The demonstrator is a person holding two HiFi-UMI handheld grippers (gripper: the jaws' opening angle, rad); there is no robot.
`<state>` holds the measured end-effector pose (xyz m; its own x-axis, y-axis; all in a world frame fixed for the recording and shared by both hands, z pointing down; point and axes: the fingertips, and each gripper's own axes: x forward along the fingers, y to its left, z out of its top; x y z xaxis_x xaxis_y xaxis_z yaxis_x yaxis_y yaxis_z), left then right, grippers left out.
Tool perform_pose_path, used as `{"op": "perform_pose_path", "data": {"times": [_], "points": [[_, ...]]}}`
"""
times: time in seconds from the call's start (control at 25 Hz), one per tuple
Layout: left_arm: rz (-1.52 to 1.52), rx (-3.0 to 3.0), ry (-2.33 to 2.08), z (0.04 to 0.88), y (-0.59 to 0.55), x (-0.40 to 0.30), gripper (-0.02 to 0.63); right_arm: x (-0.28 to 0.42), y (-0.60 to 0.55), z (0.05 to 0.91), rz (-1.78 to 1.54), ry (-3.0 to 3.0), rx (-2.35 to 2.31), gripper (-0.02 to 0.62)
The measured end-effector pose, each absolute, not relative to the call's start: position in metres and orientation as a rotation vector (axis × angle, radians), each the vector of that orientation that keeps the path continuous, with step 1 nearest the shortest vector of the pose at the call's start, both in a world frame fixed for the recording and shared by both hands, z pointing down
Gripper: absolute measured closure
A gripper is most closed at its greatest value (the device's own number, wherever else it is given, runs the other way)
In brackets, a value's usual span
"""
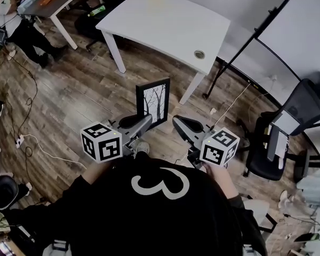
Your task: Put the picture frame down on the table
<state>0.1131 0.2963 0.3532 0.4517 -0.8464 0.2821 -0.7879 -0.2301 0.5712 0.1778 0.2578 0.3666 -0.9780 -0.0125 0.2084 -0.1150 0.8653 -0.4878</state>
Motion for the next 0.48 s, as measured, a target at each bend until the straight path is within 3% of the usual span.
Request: {"op": "perform_pose_path", "data": {"times": [0.48], "points": [[-0.102, 2.035, -1.339, 0.369, 0.262, 0.043, 0.549, 0.124, 0.213, 0.388, 0.797, -2.773, 0.229, 0.571]]}}
